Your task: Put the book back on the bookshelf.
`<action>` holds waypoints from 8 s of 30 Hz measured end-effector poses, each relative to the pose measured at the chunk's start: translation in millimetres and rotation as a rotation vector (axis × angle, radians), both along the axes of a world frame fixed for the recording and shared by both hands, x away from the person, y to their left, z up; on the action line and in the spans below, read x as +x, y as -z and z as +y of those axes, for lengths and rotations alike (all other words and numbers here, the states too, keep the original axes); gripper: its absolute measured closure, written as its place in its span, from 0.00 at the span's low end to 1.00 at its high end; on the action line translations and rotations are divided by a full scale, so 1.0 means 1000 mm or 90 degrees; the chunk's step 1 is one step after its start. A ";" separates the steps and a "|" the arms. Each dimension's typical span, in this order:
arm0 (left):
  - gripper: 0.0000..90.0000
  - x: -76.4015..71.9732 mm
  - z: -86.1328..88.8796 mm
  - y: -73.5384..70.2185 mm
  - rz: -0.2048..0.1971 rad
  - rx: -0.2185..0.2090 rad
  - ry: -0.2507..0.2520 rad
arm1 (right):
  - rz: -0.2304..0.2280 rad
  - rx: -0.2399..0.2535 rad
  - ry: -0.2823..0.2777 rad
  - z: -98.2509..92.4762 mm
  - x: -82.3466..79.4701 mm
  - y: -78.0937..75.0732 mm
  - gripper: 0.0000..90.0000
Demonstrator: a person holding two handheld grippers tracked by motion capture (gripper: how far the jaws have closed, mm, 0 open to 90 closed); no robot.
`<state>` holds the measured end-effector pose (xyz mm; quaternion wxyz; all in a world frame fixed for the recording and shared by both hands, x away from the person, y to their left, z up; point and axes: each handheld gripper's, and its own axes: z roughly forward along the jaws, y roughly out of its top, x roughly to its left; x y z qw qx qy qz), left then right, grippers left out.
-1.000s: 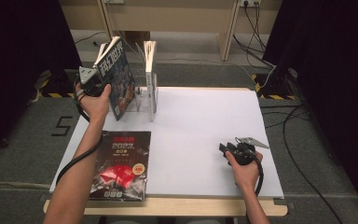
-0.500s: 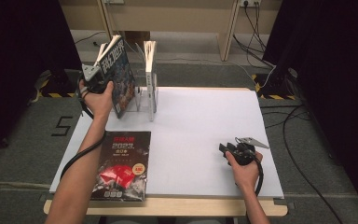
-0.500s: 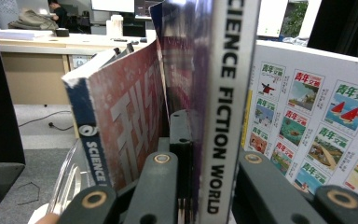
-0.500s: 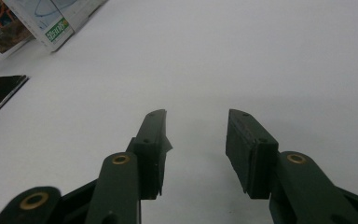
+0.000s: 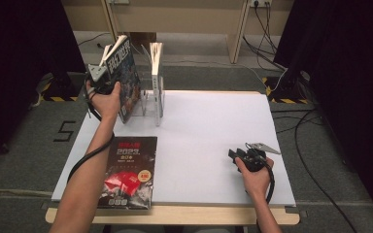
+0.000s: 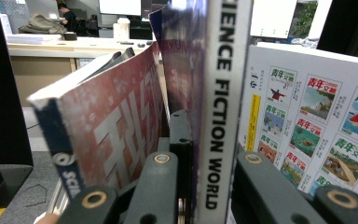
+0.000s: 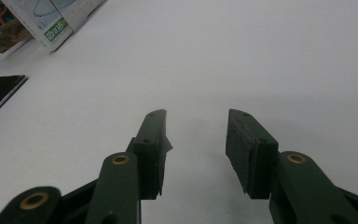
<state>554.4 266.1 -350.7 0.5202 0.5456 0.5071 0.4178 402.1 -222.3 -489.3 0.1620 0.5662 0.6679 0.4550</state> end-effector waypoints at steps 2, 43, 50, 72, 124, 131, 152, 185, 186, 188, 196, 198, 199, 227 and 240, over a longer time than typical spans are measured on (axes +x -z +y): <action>0.92 0.001 -0.001 0.001 -0.001 0.005 0.000 | 0.000 0.001 0.001 0.000 0.000 0.000 0.65; 0.79 -0.020 -0.003 0.014 0.018 -0.013 0.035 | 0.012 0.000 -0.012 0.005 -0.001 0.001 0.64; 0.83 -0.012 -0.001 0.006 0.046 -0.016 0.017 | 0.019 0.002 -0.014 0.003 0.000 0.002 0.64; 0.92 -0.001 -0.006 0.000 0.051 0.028 0.022 | 0.022 0.005 -0.011 0.001 0.000 0.002 0.64; 0.35 -0.040 0.034 0.016 0.062 -0.096 0.007 | 0.027 0.009 -0.015 0.005 -0.001 0.003 0.64; 0.50 -0.011 0.035 0.017 0.103 -0.075 0.007 | 0.033 0.012 -0.013 0.003 -0.001 0.004 0.63; 0.84 0.002 0.003 0.021 0.136 -0.067 0.032 | 0.032 0.007 -0.018 0.004 0.000 0.005 0.63; 0.80 0.000 -0.041 0.015 0.107 0.084 0.066 | 0.040 0.014 -0.015 0.003 0.000 0.005 0.62; 0.83 0.000 -0.041 0.014 0.105 0.107 0.070 | 0.040 0.013 -0.015 0.003 0.000 0.005 0.62; 0.83 -0.001 -0.040 0.014 0.106 0.104 0.074 | 0.039 0.011 -0.020 0.003 0.000 0.006 0.62; 0.79 -0.004 -0.042 0.020 0.091 0.074 0.084 | 0.040 0.009 -0.021 0.004 0.000 0.006 0.62; 0.74 -0.004 -0.042 0.021 0.088 0.060 0.098 | 0.042 0.012 -0.019 0.005 0.000 0.006 0.62; 0.72 -0.004 -0.042 0.022 0.088 0.059 0.102 | 0.044 0.012 -0.018 0.004 0.000 0.006 0.62; 0.50 -0.007 -0.036 0.024 0.098 0.022 0.115 | 0.041 0.012 -0.020 0.005 0.000 0.006 0.62; 0.48 -0.013 -0.035 0.029 0.102 0.017 0.117 | 0.039 0.011 -0.020 0.005 -0.001 0.005 0.62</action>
